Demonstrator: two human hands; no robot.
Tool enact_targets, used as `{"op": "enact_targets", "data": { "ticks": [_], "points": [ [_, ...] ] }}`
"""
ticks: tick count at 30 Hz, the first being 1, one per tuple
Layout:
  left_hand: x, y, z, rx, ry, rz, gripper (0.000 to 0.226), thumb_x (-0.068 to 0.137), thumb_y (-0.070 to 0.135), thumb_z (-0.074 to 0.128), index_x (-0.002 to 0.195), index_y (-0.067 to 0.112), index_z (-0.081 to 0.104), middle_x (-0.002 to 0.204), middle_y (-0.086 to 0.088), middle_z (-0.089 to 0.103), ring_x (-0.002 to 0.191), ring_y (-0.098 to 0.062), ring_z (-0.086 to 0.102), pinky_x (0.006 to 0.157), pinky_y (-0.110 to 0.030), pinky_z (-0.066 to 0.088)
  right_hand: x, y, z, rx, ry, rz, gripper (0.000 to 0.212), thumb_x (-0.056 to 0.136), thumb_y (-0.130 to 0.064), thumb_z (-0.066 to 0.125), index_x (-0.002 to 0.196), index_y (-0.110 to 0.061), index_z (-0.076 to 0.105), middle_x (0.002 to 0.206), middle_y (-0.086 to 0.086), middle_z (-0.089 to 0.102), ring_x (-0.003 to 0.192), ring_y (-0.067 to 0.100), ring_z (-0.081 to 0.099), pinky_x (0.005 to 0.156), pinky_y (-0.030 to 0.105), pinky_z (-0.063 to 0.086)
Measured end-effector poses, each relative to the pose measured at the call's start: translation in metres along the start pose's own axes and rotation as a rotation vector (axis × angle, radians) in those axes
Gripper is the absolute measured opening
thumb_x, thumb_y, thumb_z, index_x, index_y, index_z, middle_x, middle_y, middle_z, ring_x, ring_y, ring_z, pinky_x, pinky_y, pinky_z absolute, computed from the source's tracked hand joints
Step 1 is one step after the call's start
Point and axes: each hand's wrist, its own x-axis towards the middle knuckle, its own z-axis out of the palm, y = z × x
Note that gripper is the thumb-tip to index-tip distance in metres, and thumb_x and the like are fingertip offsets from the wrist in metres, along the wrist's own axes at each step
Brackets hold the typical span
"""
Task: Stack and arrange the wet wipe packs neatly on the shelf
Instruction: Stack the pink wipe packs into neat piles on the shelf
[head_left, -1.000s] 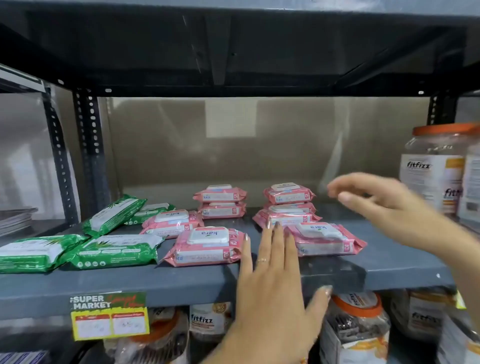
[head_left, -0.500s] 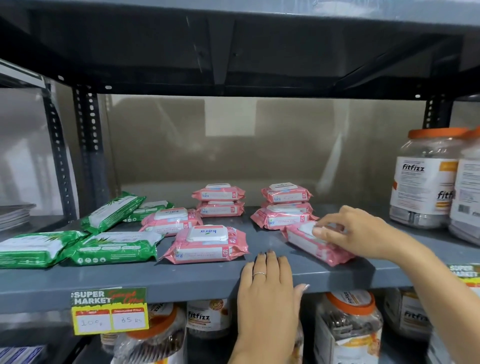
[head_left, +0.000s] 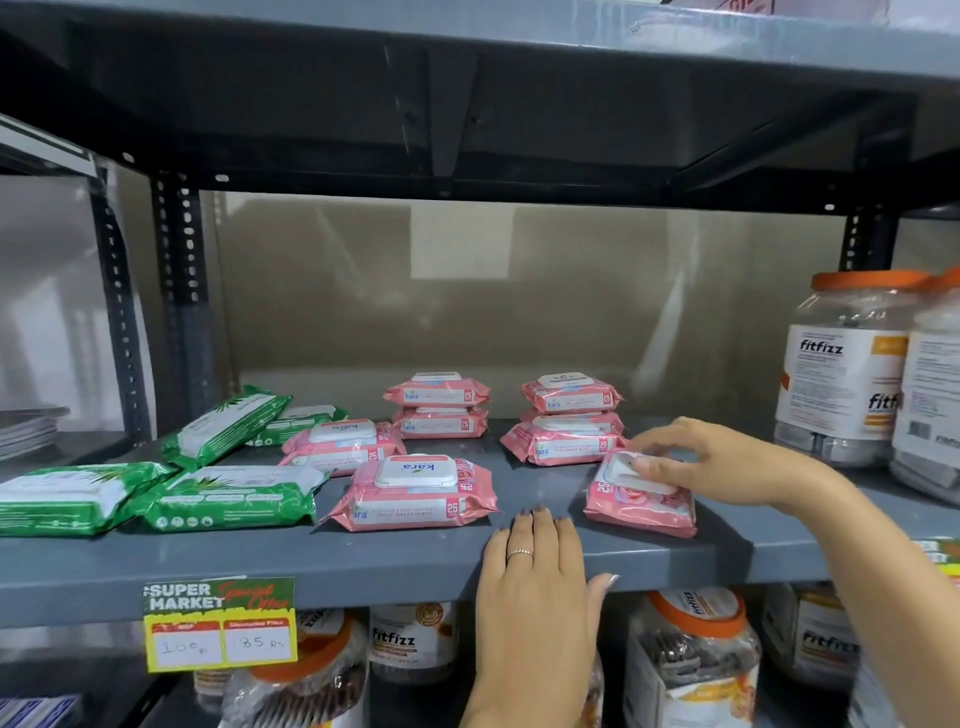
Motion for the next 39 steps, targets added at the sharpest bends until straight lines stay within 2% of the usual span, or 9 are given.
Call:
{"op": "enact_targets", "data": {
  "ticks": [2, 5, 11, 18, 25, 28, 32, 35, 39],
  "points": [
    [0.001, 0.000, 0.000, 0.013, 0.023, -0.001, 0.063, 0.081, 0.053, 0.032, 0.099, 0.009, 0.074, 0.101, -0.011, 0.071, 0.093, -0.026, 0.068, 0.083, -0.041, 0.051, 0.000, 0.005, -0.001, 0.174, -0.100, -0.002, 0.036, 0.092, -0.043, 0.054, 0.128, -0.047, 0.053, 0.137, -0.010, 0.048, 0.127, 0.015, 0.046, 0.106, 0.040, 0.042],
    [0.001, 0.000, 0.002, 0.018, 0.061, 0.002, 0.059, 0.077, 0.055, 0.043, 0.097, 0.008, 0.074, 0.100, -0.012, 0.072, 0.091, -0.027, 0.068, 0.082, -0.042, 0.052, 0.002, 0.007, -0.001, 0.222, -0.140, -0.047, 0.029, 0.093, -0.035, 0.056, 0.111, -0.058, 0.060, 0.134, -0.012, 0.051, 0.123, 0.014, 0.049, 0.104, 0.041, 0.044],
    [-0.001, 0.000, 0.003, 0.007, 0.046, 0.006, 0.064, 0.082, 0.051, 0.030, 0.103, 0.008, 0.072, 0.105, -0.011, 0.070, 0.097, -0.026, 0.065, 0.088, -0.040, 0.050, 0.013, -0.029, 0.018, -0.242, 0.146, -0.021, 0.043, 0.087, -0.063, 0.047, 0.120, -0.042, 0.065, 0.112, 0.001, 0.063, 0.099, 0.015, 0.056, 0.089, 0.034, 0.047],
    [-0.001, 0.000, 0.003, -0.009, 0.060, 0.001, 0.064, 0.081, 0.051, 0.029, 0.103, 0.009, 0.072, 0.104, -0.010, 0.070, 0.096, -0.025, 0.066, 0.088, -0.039, 0.049, 0.010, -0.049, 0.041, -0.439, 0.325, 0.038, 0.053, 0.088, -0.069, 0.033, 0.115, -0.040, 0.068, 0.115, 0.001, 0.058, 0.110, 0.024, 0.056, 0.076, 0.033, 0.045],
    [-0.002, -0.001, 0.006, 0.024, 0.089, 0.000, 0.063, 0.082, 0.052, 0.031, 0.105, 0.009, 0.071, 0.107, -0.010, 0.069, 0.098, -0.027, 0.065, 0.095, -0.040, 0.039, 0.039, -0.034, 0.002, -0.310, 0.162, 0.076, 0.071, 0.078, -0.078, 0.040, 0.134, -0.037, 0.053, 0.136, -0.004, 0.059, 0.120, 0.024, 0.058, 0.097, 0.043, 0.049],
    [-0.002, -0.002, 0.007, 0.040, 0.108, -0.001, 0.063, 0.081, 0.052, 0.032, 0.104, 0.009, 0.072, 0.106, -0.010, 0.070, 0.097, -0.027, 0.065, 0.094, -0.039, 0.031, 0.072, -0.032, -0.016, -0.199, 0.212, -0.045, 0.055, 0.087, -0.058, 0.051, 0.134, -0.029, 0.055, 0.136, -0.001, 0.060, 0.119, 0.023, 0.058, 0.101, 0.039, 0.046],
    [-0.003, -0.003, 0.010, 0.043, 0.139, -0.003, 0.063, 0.080, 0.053, 0.033, 0.103, 0.009, 0.072, 0.105, -0.010, 0.070, 0.095, -0.026, 0.066, 0.093, -0.038, 0.031, 0.109, -0.039, -0.011, -0.166, -0.051, -0.155, 0.051, 0.090, -0.032, 0.061, 0.139, -0.028, 0.049, 0.146, -0.004, 0.048, 0.130, 0.019, 0.049, 0.108, 0.033, 0.037],
    [-0.003, -0.003, 0.013, 0.052, 0.164, -0.001, 0.062, 0.080, 0.053, 0.035, 0.102, 0.010, 0.072, 0.105, -0.010, 0.070, 0.096, -0.025, 0.066, 0.093, -0.039, 0.032, 0.132, -0.037, -0.003, -0.233, -0.239, -0.114, 0.057, 0.090, -0.028, 0.062, 0.143, -0.028, 0.044, 0.150, -0.004, 0.042, 0.136, 0.018, 0.041, 0.115, 0.035, 0.030],
    [-0.002, -0.004, 0.015, 0.061, 0.197, 0.002, 0.061, 0.078, 0.054, 0.036, 0.101, 0.010, 0.073, 0.105, -0.009, 0.070, 0.095, -0.024, 0.066, 0.092, -0.039, 0.034, 0.150, -0.035, -0.004, -0.225, -0.297, -0.103, 0.058, 0.087, -0.026, 0.067, 0.140, -0.026, 0.045, 0.147, 0.001, 0.043, 0.134, 0.022, 0.042, 0.114, 0.041, 0.033]
  ]
}}
